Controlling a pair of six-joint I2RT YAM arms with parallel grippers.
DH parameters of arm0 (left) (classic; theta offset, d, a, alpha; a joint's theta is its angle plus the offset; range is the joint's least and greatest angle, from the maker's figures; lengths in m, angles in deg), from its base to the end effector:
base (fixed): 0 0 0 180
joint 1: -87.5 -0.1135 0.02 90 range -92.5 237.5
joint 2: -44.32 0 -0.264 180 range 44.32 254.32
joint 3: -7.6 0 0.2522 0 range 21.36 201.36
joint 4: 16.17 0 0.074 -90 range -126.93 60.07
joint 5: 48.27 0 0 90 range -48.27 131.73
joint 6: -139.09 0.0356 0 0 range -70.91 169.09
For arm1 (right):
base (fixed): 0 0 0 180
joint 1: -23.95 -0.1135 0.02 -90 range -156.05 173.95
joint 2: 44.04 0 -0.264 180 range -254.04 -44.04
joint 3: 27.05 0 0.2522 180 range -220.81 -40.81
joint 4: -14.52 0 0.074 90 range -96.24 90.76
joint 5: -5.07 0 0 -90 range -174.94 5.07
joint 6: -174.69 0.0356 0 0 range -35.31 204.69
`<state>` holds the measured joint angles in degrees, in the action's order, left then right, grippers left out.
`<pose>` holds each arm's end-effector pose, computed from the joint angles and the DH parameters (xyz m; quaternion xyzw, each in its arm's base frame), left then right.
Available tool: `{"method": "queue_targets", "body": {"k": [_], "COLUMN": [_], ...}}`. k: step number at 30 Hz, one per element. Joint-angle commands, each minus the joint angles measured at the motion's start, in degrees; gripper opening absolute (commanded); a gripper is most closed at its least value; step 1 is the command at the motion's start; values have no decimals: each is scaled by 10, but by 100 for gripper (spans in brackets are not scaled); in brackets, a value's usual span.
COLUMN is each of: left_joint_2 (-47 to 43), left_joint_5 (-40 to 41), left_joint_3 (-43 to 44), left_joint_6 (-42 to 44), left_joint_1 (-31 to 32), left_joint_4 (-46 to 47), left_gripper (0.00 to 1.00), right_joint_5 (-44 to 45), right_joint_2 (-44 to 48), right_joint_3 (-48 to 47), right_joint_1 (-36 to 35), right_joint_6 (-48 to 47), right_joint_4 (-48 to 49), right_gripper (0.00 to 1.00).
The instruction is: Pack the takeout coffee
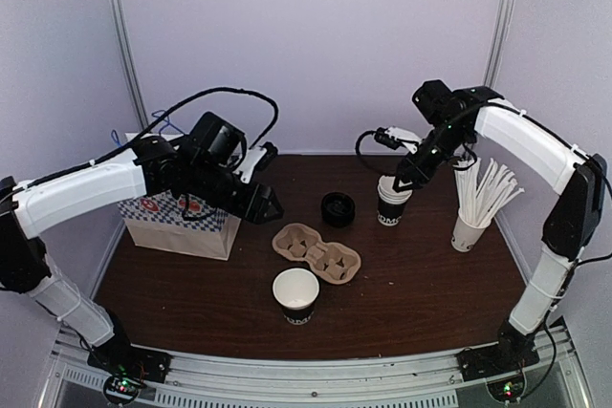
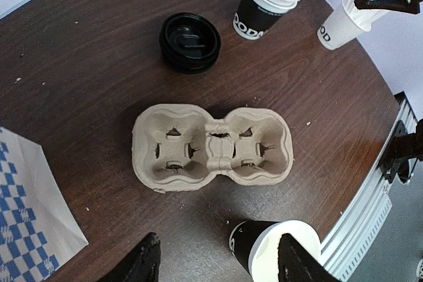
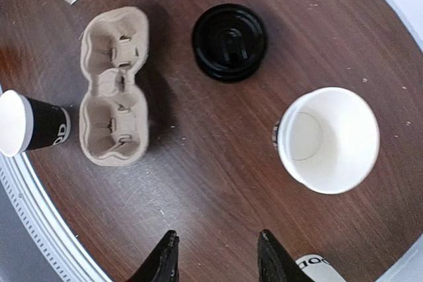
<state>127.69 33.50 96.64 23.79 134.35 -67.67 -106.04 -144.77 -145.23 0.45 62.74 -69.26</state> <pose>0.2128 -0.2345 0.3223 0.1993 0.9029 -0.2746 0.2639 0.3184 0.1524 0.3503 -0.4064 0.8730 0.1820 0.1992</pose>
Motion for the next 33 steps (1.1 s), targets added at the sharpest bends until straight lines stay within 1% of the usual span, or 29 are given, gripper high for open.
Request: {"method": "queue_targets", "body": {"k": [1, 5, 8, 10, 11, 12, 13, 16, 20, 23, 27, 33], "left_joint_2": [64, 122, 142, 143, 141, 138, 135, 118, 83, 52, 0, -53], "left_joint_5": [8, 30, 41, 52, 64, 70, 73, 159, 161, 192, 214, 219], "left_joint_3": [62, 87, 94, 91, 86, 83, 79, 68, 41, 26, 0, -31], "left_joint_6": [59, 62, 55, 47, 37, 32, 25, -27, -48, -69, -82, -76], "left_joint_1": [34, 44, 45, 45, 45, 45, 44, 43, 41, 41, 40, 41], "left_joint_4": [-34, -47, -47, -44, -43, -42, -42, -67, -54, -53, -39, -15], "left_gripper": [61, 59, 58, 58, 59, 59, 59, 62, 62, 63, 64, 64], "right_joint_5": [-39, -19, -12, -7, 7, 16, 28, 71, 104, 109, 120, 117], "right_joint_2": [31, 17, -7, -29, -64, -82, -98, -147, -206, -235, -260, -300], "right_joint_3": [81, 104, 97, 82, 44, 28, 13, -30, -84, -108, -130, -170], "right_joint_1": [-22, -44, -57, -69, -88, -98, -111, -132, -143, -145, -148, -150], "right_joint_6": [-22, -33, -29, -20, -16, -16, -15, -11, -5, -7, -12, -10], "right_joint_4": [80, 98, 111, 123, 123, 123, 125, 137, 140, 138, 136, 120], "right_gripper": [40, 39, 37, 37, 36, 36, 36, 36, 40, 41, 46, 47]}}
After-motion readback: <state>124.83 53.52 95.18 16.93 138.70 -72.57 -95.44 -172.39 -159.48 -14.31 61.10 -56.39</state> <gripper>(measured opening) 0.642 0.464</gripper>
